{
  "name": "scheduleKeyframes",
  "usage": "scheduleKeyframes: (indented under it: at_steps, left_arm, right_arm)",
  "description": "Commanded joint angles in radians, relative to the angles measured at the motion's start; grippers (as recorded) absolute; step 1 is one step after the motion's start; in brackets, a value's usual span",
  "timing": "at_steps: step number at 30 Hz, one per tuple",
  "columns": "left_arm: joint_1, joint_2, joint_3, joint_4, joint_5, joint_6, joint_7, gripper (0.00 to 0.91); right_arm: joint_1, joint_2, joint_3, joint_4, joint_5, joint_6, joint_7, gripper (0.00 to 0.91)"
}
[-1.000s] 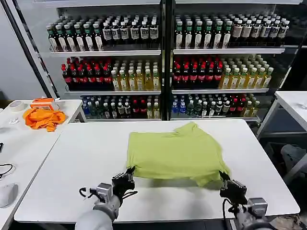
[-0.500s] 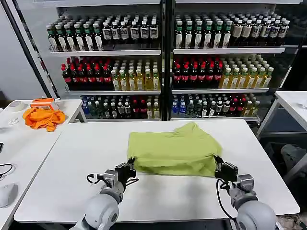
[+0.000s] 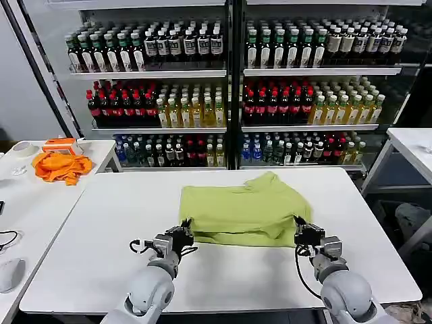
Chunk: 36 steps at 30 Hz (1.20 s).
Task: Fold and organize the clothes.
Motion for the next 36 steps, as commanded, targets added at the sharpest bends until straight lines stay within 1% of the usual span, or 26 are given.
scheduleKeyframes:
  at_steps: [1, 4, 6, 8, 12, 17, 19, 23, 24, 25, 26, 27, 28, 29, 30, 36]
  left_arm:
    - [0.017, -0.001, -0.006, 0.011, 0.056, -0.022, 0.001, 0.907]
    - [0.037, 0.001, -0.015, -0.009, 0.055, -0.022, 0.001, 0.907]
    - [0.067, 0.004, -0.025, -0.035, 0.054, -0.022, 0.002, 0.907]
    - [0.089, 0.005, -0.032, -0.048, 0.050, -0.023, 0.002, 0.907]
    - [0.110, 0.005, -0.039, -0.040, 0.032, -0.024, 0.003, 0.907]
    - [0.104, -0.002, -0.030, -0.016, 0.026, -0.026, 0.006, 0.907]
    - [0.096, -0.005, -0.026, -0.008, 0.027, -0.024, 0.006, 0.907]
    - [0.080, -0.004, -0.023, 0.007, 0.027, -0.022, 0.005, 0.907]
    - [0.077, -0.001, -0.023, 0.010, 0.026, -0.021, 0.005, 0.736]
    - [0.075, 0.002, -0.022, 0.012, 0.025, -0.021, 0.005, 0.615]
    - [0.074, 0.004, -0.020, 0.014, 0.023, -0.019, 0.006, 0.534]
    - [0.074, 0.008, -0.020, 0.014, 0.018, -0.017, 0.007, 0.383]
    - [0.074, 0.012, -0.019, 0.014, 0.008, -0.014, 0.009, 0.282]
    - [0.074, 0.016, -0.018, 0.014, -0.003, -0.007, 0.011, 0.101]
    - [0.074, 0.018, -0.019, 0.014, -0.005, -0.006, 0.012, 0.060]
    - [0.079, 0.020, -0.020, 0.015, -0.012, -0.006, 0.019, 0.050]
  right_arm:
    - [-0.013, 0.007, 0.019, 0.012, -0.007, 0.004, 0.004, 0.907]
    - [-0.057, 0.005, 0.067, 0.043, -0.008, 0.006, 0.002, 0.907]
    - [-0.110, 0.007, 0.125, 0.077, -0.005, 0.004, 0.000, 0.907]
    - [-0.160, 0.005, 0.158, 0.101, -0.005, 0.005, -0.005, 0.907]
    - [-0.221, -0.003, 0.211, 0.104, 0.005, 0.004, -0.011, 0.907]
    - [-0.219, -0.005, 0.220, 0.068, 0.030, -0.006, -0.007, 0.907]
    - [-0.198, 0.000, 0.215, 0.030, 0.062, -0.021, -0.002, 0.907]
    - [-0.173, 0.005, 0.200, 0.002, 0.122, -0.043, 0.001, 0.907]
    - [-0.166, 0.005, 0.195, -0.008, 0.134, -0.048, 0.002, 0.907]
    - [-0.159, 0.005, 0.189, -0.017, 0.143, -0.054, 0.003, 0.907]
    - [-0.153, 0.004, 0.185, -0.027, 0.161, -0.058, 0.005, 0.715]
    - [-0.148, 0.004, 0.181, -0.032, 0.179, -0.062, 0.009, 0.373]
    - [-0.140, 0.004, 0.178, -0.040, 0.215, -0.075, 0.016, 0.111]
    - [-0.132, 0.004, 0.174, -0.051, 0.232, -0.083, 0.015, 0.050]
    - [-0.129, 0.003, 0.172, -0.056, 0.231, -0.084, 0.014, 0.000]
    - [-0.128, 0.002, 0.163, -0.064, 0.237, -0.088, 0.008, 0.000]
